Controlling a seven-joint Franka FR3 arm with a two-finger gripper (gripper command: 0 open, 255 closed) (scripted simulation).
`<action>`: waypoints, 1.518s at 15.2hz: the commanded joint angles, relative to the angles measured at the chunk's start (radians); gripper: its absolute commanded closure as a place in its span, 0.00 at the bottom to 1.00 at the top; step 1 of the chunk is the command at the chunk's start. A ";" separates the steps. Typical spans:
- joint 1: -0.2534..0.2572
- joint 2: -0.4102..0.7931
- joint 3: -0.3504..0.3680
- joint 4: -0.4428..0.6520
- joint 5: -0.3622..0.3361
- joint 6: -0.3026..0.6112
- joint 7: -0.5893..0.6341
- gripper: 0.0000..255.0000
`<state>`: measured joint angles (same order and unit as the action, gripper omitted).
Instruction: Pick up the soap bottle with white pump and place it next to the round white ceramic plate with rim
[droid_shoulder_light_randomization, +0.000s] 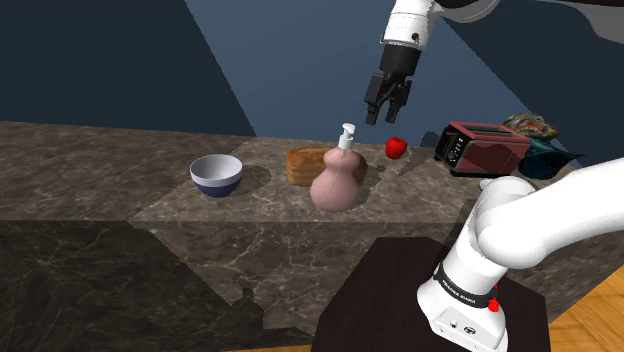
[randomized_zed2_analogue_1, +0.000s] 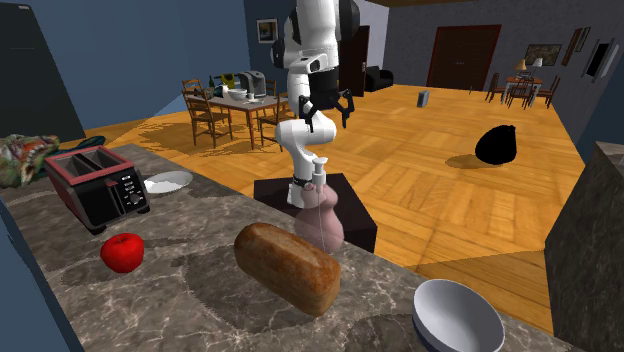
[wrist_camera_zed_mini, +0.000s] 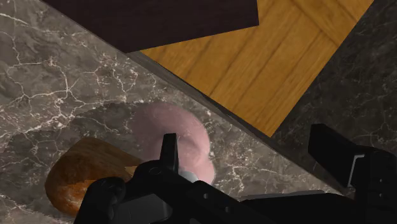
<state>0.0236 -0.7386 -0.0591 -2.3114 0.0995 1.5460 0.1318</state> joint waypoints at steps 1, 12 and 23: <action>0.000 0.000 0.000 0.000 0.000 0.000 0.000 0.00; -0.058 0.295 0.046 0.086 -0.137 0.205 0.088 0.00; -0.059 0.296 0.044 0.012 -0.138 0.280 0.088 0.00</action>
<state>-0.0352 -0.4430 -0.0155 -2.2989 -0.0385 1.8257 0.2201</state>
